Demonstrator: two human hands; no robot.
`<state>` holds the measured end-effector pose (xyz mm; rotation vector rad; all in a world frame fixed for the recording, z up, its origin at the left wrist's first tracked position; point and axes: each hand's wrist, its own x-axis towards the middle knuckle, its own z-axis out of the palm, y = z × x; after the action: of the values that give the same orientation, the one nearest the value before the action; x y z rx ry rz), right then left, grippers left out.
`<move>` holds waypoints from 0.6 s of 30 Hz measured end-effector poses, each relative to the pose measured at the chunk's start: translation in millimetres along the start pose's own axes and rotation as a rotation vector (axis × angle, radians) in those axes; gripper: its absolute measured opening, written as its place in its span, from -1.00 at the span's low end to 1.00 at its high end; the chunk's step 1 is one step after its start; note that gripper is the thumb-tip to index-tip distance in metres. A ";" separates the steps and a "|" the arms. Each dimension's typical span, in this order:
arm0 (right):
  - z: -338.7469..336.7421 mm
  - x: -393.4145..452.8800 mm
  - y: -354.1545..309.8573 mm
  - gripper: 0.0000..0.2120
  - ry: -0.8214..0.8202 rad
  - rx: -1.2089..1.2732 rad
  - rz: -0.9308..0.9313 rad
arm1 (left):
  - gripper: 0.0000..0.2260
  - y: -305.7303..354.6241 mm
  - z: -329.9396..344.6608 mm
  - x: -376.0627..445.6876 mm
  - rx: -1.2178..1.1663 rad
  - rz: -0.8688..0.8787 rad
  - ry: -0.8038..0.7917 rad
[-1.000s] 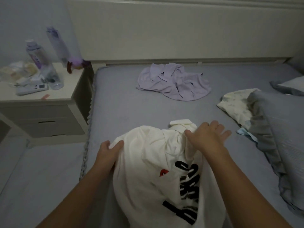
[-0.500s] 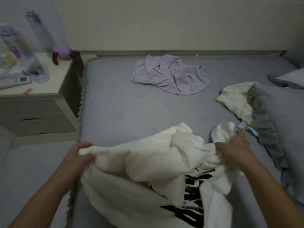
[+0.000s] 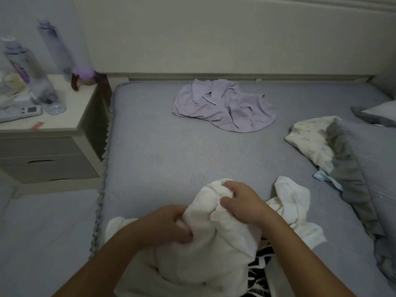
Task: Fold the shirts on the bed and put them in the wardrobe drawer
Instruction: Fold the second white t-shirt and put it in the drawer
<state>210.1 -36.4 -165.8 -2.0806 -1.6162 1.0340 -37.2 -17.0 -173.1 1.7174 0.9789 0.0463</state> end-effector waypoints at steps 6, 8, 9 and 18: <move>-56.2 25.4 -44.9 -0.61 0.463 0.737 -0.191 | -0.85 18.7 -56.8 -8.9 -0.568 0.317 1.015; -62.0 39.1 -46.0 -0.65 0.458 0.485 -0.122 | -0.87 11.4 -72.2 6.8 -0.379 0.197 1.273; -60.7 41.1 -38.0 -0.64 0.402 0.321 -0.036 | -0.79 2.6 -76.4 14.0 -0.322 0.065 1.280; -52.2 -11.1 96.2 -0.47 0.244 -0.604 0.195 | -0.45 -89.0 -40.7 -20.5 -0.047 -0.459 0.807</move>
<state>313.6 -67.7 -186.6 -2.6617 -1.7713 0.3242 -121.8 6.8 -220.8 1.3897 1.9253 0.4849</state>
